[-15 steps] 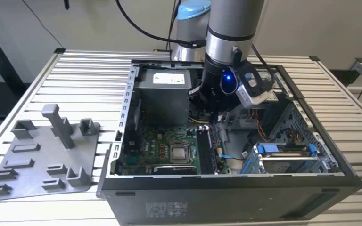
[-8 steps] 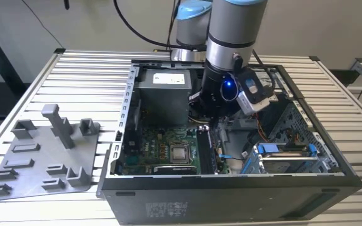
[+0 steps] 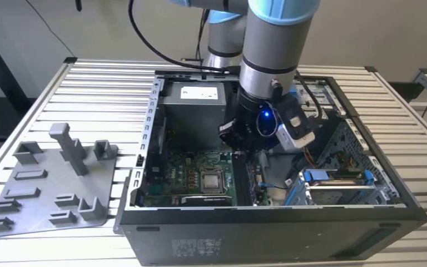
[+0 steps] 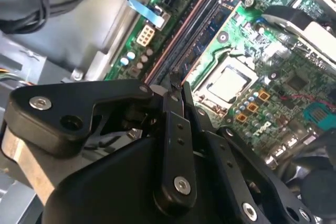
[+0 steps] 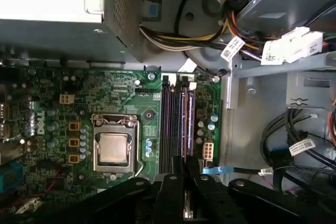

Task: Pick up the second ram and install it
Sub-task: 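Insert the second ram into the second slot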

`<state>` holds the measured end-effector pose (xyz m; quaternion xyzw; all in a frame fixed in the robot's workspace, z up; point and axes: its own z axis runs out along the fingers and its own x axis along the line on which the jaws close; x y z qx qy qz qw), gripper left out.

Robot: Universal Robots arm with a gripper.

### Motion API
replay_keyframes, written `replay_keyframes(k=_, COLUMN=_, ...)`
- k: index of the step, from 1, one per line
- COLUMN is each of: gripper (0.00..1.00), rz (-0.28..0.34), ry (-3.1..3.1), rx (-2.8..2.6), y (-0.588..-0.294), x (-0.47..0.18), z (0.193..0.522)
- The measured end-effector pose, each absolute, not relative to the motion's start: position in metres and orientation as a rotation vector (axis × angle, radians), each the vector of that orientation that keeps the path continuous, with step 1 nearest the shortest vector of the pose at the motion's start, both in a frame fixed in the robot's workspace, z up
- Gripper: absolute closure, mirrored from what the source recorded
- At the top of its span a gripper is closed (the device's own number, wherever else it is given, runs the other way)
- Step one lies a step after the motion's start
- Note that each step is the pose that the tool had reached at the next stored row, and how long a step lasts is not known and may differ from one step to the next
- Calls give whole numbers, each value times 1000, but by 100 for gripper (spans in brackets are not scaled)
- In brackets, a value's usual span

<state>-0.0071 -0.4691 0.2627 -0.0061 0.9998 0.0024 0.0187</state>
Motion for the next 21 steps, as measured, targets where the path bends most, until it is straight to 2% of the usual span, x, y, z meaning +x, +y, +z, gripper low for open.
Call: replay_keyframes(k=21, gripper=86, rz=7, ry=3122, rx=-14, y=-469, x=-13, z=232)
